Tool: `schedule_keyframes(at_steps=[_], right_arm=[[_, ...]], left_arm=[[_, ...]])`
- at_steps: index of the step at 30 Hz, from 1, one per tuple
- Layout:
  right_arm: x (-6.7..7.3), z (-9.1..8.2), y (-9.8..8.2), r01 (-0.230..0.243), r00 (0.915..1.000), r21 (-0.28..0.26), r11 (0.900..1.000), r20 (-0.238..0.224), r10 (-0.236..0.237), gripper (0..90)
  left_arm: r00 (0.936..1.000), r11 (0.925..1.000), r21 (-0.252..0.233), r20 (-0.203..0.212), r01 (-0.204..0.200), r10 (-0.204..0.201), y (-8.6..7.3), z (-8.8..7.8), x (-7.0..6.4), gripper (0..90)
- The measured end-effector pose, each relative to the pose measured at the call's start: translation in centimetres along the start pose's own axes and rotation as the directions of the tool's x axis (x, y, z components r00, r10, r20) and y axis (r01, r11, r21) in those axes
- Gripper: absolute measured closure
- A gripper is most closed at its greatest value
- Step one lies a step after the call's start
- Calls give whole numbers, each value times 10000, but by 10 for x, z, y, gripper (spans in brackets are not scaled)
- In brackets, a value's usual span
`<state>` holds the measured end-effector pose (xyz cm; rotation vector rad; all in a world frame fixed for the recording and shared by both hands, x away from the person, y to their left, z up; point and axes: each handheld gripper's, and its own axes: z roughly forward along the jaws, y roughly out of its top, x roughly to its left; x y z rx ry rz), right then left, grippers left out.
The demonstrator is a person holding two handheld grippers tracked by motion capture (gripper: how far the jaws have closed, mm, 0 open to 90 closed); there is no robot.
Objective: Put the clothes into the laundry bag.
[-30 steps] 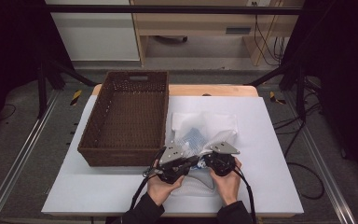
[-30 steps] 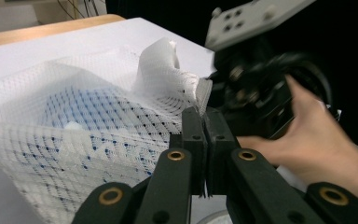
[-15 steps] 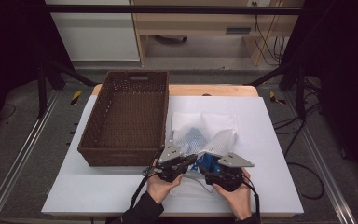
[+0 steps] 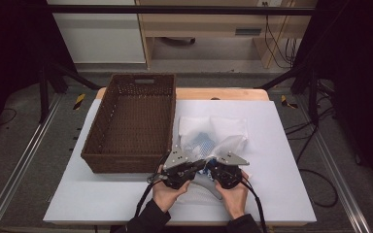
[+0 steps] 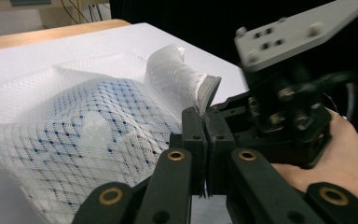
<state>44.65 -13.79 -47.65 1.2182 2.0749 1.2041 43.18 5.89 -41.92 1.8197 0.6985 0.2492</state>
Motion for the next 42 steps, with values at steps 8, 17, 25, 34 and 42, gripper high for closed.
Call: schedule_keyframes(at_steps=[8, 17, 25, 34, 42], right_arm=[[-5, 10, 20, 2, 9926, -956, 9954, 1208, 114, 791], [-12, 12, 14, 484, 9973, -3, 9988, 554, -483, 484], [-13, -44, 7, 314, 9976, -887, 9956, -581, -366, 408], [-26, -34, -18, 745, 9971, 799, 9940, 85, -754, 699], [-24, -40, -10, 711, 9965, 86, 9974, -447, -707, 855]], left_arm=[[9985, 9985, -376, 361, -394, 408, 17, -7, -17, 890], [9997, 9991, 327, -12, 260, -260, -5, 4, 5, 889], [9996, 9989, 386, -92, 256, -253, -8, 4, 6, 889], [9997, 9989, 461, -197, 129, -120, -10, 7, 4, 888], [9996, 9991, 374, -212, 179, -171, -8, 6, 6, 888]])
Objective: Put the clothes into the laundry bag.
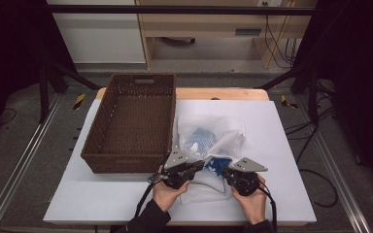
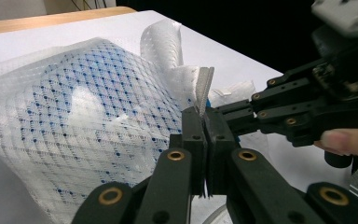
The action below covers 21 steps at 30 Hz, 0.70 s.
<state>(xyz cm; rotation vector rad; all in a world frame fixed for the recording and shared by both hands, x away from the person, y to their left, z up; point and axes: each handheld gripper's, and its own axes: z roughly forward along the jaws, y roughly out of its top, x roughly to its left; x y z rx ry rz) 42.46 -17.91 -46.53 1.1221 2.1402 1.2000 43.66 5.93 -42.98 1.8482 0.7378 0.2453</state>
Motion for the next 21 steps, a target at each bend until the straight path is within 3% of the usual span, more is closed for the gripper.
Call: schedule_keyframes(at_steps=[3, 5, 8, 10, 13, 15, 18, 20, 21], right_arm=[[5, 6, 9, -55, 9990, -242, 9997, -444, 44, 853], [6, 21, 13, -201, 9980, -182, 9996, -607, 189, 858], [4, 46, 11, -146, 9999, 303, 9994, -81, 148, 855], [1, 58, 10, -337, 9988, 146, 9993, 363, 331, 854], [1, 62, 14, -344, 9916, -128, 9993, 1247, 357, 852], [-2, 68, 17, -501, 9830, -40, 9987, 1765, 501, 847], [-4, 72, 20, -626, 9837, 337, 9975, 1711, 560, 825], [-5, 70, 20, -770, 9873, 365, 9964, 1423, 711, 750], [-6, 65, 19, -609, 9897, 281, 9977, 1313, 568, 703]], left_arm=[[9999, 9999, -99, 109, 21, -20, 2, -1, -1, 888], [9998, 9998, -218, 192, 4, 0, 4, -2, -4, 888], [9994, 9995, -292, 312, -139, 148, 5, -6, -8, 889], [9992, 9995, -301, 383, -135, 146, 4, -7, -10, 889], [9982, 9996, -279, 600, -7, 23, 3, -5, -10, 889], [9980, 9998, -165, 632, -84, 94, 2, -3, -12, 889], [9983, 9998, 127, 576, -130, 123, -3, 4, -11, 889], [9986, 9995, 289, 522, -82, 67, -7, 8, -9, 888], [9987, 9994, 341, 513, -26, 9, -9, 9, -7, 888]])
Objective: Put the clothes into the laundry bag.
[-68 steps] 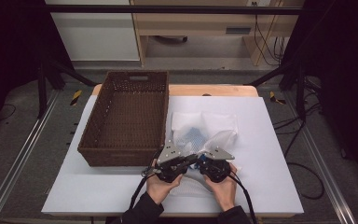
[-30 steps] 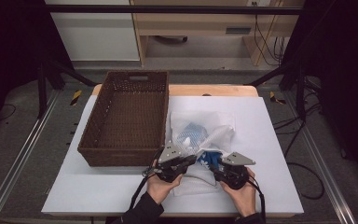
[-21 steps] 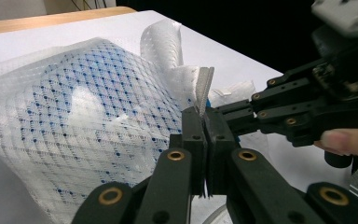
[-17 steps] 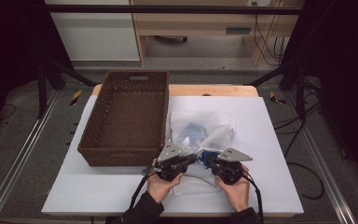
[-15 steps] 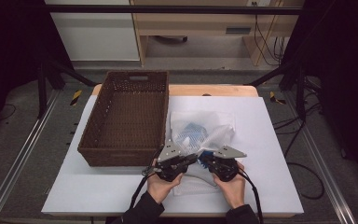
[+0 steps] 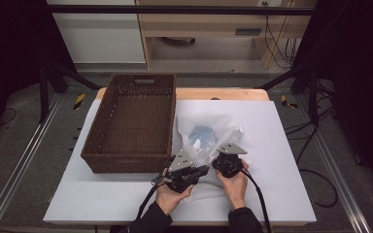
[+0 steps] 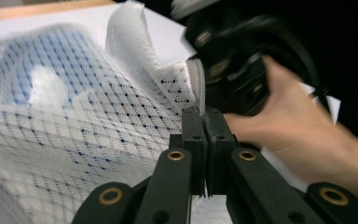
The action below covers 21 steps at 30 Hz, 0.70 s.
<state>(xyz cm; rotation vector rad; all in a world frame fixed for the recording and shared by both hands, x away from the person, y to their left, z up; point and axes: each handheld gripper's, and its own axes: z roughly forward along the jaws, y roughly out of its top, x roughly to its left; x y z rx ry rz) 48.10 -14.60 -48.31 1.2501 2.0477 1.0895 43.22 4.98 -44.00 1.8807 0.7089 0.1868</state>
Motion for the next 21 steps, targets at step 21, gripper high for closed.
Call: schedule_keyframes(at_steps=[21], right_arm=[[-76, -65, -30, -780, 9953, 44, 9969, 573, 776, 528]], left_arm=[[9960, 9905, 1352, -809, -256, 367, -12, 2, 5, 649]])
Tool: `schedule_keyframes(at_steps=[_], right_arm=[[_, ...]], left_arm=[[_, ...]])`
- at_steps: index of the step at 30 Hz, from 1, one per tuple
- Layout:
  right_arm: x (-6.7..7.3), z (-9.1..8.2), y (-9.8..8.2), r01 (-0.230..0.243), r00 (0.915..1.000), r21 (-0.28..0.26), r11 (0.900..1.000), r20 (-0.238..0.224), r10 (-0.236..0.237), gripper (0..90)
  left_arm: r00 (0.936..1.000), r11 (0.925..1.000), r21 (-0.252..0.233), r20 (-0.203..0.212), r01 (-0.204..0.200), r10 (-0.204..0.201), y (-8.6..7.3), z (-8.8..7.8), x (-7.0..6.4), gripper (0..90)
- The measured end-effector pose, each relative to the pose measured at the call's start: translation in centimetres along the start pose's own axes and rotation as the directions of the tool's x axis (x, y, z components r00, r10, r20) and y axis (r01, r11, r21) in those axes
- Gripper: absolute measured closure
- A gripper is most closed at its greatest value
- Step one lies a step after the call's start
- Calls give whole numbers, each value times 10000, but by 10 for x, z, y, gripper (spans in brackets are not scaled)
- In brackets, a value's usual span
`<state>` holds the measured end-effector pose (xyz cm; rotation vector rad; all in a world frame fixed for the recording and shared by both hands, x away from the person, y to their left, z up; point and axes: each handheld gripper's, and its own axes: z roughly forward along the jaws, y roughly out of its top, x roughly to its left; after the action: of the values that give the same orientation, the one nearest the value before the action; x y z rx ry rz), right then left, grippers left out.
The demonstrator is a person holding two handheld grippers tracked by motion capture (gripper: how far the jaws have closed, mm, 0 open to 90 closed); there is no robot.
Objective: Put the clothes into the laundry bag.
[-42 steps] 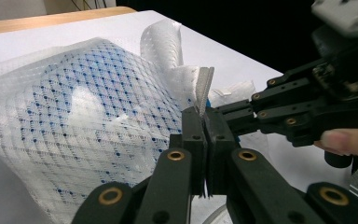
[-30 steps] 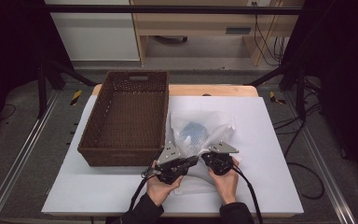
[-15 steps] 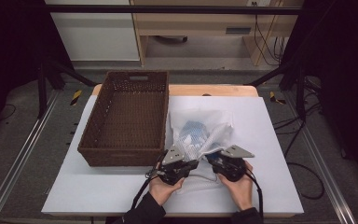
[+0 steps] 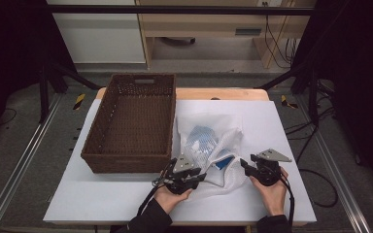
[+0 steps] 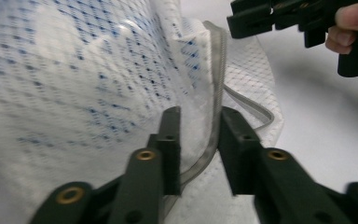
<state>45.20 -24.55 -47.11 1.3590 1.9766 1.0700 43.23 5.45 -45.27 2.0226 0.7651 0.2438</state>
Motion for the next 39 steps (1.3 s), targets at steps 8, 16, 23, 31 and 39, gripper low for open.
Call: schedule_keyframes(at_steps=[8, 16, 23, 31, 39], right_arm=[[-6, 6, -8, 239, 9996, 962, 9951, 100, -249, 661], [-6, 4, -12, 274, 9994, 1288, 9913, -228, -247, 881], [-5, -8, -17, 315, 9985, 1180, 9925, -484, -259, 891], [-5, -36, -33, 144, 9968, 798, 9967, -801, -80, 890], [-11, -52, -50, -302, 9964, 820, 9962, -764, 365, 889]], left_arm=[[9990, 9986, 445, -371, 270, -253, -25, -24, 5, 525], [9958, 9940, 885, -707, 644, -582, -48, -23, 11, 531], [9924, 9940, 910, -1125, 609, -505, -52, -19, 7, 599], [9847, 9937, 956, -1689, 592, -424, -51, -19, 9, 791], [9848, 9947, 918, -1710, 459, -296, -50, -17, 12, 860]])
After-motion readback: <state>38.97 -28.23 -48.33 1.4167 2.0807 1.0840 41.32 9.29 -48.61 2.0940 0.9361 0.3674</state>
